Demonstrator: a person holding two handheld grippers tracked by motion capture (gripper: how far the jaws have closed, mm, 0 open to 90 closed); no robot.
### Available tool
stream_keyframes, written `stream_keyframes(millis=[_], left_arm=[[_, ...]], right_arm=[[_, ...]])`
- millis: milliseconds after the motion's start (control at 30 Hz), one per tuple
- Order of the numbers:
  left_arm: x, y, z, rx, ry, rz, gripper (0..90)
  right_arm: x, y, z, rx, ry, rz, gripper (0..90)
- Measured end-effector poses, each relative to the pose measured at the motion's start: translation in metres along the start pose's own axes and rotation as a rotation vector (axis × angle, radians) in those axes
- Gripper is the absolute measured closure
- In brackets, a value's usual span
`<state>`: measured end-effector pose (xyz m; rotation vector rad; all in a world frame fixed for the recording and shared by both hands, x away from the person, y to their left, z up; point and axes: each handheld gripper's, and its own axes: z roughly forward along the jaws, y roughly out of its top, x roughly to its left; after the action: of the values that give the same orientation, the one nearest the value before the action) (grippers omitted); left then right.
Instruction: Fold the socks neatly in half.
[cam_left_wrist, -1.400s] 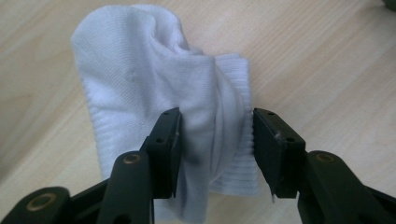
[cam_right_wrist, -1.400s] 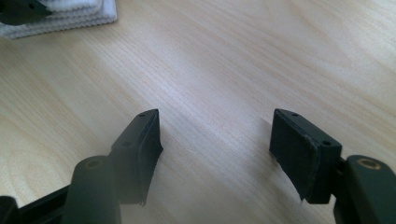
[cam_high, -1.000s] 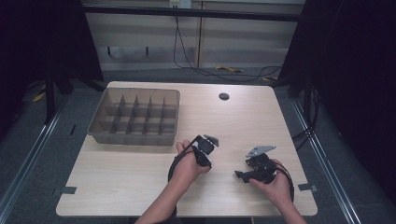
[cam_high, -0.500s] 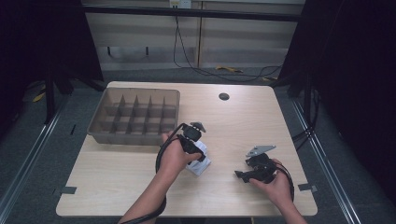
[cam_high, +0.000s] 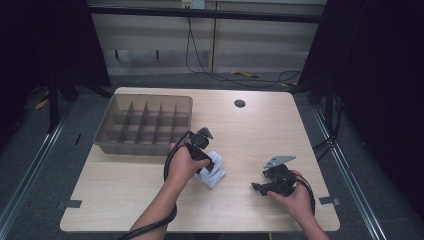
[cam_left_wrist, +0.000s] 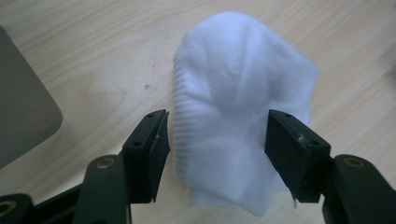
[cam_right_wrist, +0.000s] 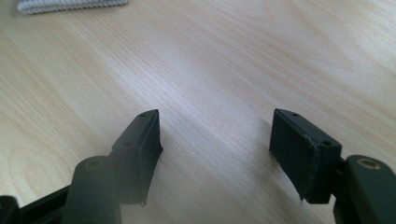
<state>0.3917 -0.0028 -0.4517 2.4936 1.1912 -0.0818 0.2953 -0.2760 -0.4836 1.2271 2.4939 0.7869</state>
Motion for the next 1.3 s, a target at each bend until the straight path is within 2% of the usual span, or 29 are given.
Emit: stream_keyframes(millis=[167, 333, 467, 500, 533, 567, 633, 700, 833, 933, 1033, 1167, 1233, 1300], left_arm=[[-0.001, -0.003, 0.011, 0.001, -0.018, -0.011, 35.6], [-0.005, -0.004, 0.016, 0.018, 0.007, 0.0, 23.1], [-0.008, -0.006, 0.023, 0.027, -0.031, -0.019, 17.7], [-0.008, -0.005, 0.023, 0.028, -0.029, -0.006, 17.6], [-0.009, -0.006, 0.022, 0.025, -0.036, 0.005, 19.3], [-0.01, -0.006, 0.021, 0.017, -0.062, 0.007, 24.4], [-0.012, -0.008, 0.019, -0.002, -0.113, 0.031, 44.1], [-0.015, -0.01, 0.019, -0.013, -0.108, 0.04, 48.1], [-0.016, -0.014, 0.019, -0.051, -0.139, 0.053, 57.1], [-0.02, -0.014, 0.017, -0.055, -0.118, 0.088, 67.8], [-0.023, -0.012, 0.014, -0.043, -0.102, 0.057, 71.4], [-0.027, -0.01, 0.007, -0.032, -0.076, 0.081, 72.3], [-0.028, -0.008, 0.0, -0.021, -0.062, 0.09, 72.4], [-0.03, -0.006, -0.008, -0.02, -0.067, 0.092, 72.3]], right_arm=[[0.0, 0.0, 0.0, 0.0, 0.0, -0.001, 33.4], [-0.001, 0.0, 0.001, -0.003, -0.001, -0.01, 33.3], [0.0, 0.0, 0.001, -0.004, -0.003, -0.007, 33.3], [-0.001, 0.0, 0.001, -0.006, -0.004, -0.009, 33.3], [-0.001, 0.0, 0.001, -0.006, -0.004, -0.009, 33.3], [0.0, 0.0, 0.001, -0.005, -0.003, -0.008, 33.3], [0.0, 0.001, 0.001, -0.005, -0.004, -0.009, 33.2], [0.0, 0.001, 0.001, -0.004, -0.004, -0.007, 33.2], [0.0, 0.001, 0.002, -0.004, -0.002, -0.008, 33.2], [0.0, 0.001, 0.002, -0.002, -0.003, -0.003, 33.2], [0.0, 0.001, 0.002, -0.007, -0.004, -0.005, 32.8], [0.0, -0.001, 0.002, -0.018, -0.004, -0.004, 31.4], [0.0, -0.001, 0.002, -0.021, -0.007, -0.006, 27.9], [0.0, -0.002, 0.003, -0.028, -0.008, 0.002, 25.0]])
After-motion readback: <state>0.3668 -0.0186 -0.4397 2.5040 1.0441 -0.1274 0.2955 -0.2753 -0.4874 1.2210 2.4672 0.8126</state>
